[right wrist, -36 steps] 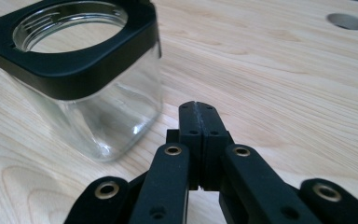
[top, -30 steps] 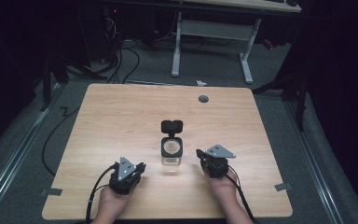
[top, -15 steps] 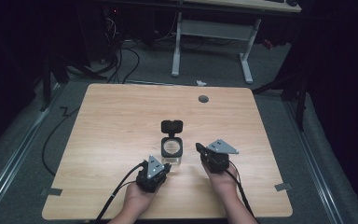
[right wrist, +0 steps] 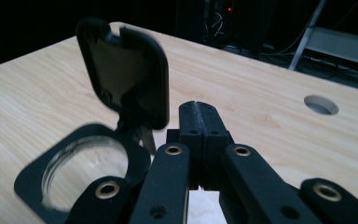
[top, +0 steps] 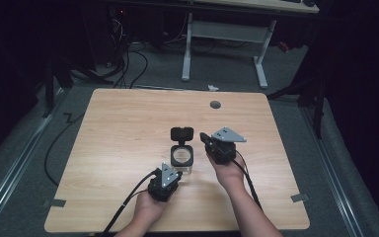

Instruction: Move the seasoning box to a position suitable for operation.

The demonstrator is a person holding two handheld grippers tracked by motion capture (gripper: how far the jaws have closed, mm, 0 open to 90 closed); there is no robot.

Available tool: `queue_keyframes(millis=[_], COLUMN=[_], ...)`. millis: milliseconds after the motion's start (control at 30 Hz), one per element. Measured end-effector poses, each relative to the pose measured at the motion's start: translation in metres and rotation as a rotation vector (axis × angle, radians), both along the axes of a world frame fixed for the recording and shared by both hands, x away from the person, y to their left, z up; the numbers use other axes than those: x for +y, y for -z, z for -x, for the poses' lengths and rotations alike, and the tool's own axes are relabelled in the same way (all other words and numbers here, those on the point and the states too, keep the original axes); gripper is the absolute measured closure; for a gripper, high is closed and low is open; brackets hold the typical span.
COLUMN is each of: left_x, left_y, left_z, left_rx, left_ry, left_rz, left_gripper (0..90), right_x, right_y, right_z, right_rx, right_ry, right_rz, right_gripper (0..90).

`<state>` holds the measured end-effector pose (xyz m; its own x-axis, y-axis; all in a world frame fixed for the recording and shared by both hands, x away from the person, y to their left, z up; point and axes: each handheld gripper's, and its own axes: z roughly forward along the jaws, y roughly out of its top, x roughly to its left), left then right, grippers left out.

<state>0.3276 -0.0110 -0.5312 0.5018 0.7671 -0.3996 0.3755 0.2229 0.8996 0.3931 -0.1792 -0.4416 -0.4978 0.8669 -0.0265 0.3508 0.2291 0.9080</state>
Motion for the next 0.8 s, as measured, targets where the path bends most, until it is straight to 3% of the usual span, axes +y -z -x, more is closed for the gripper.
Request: queue_keyframes(millis=[433,800], left_x=[0.000,0.001], left_y=[0.002,0.001], left_z=[-0.003,-0.003], left_rx=[0.002,0.010], left_ry=[0.001,0.008], left_rz=[0.001,0.002], left_gripper=[90.0,90.0], right_x=[0.020,0.040], right_y=[-0.029,-0.034], right_z=[-0.023,-0.034], right_rx=[-0.029,-0.021], right_ry=[-0.021,-0.053], right_rz=[-0.011,-0.007], right_gripper=[90.0,90.0])
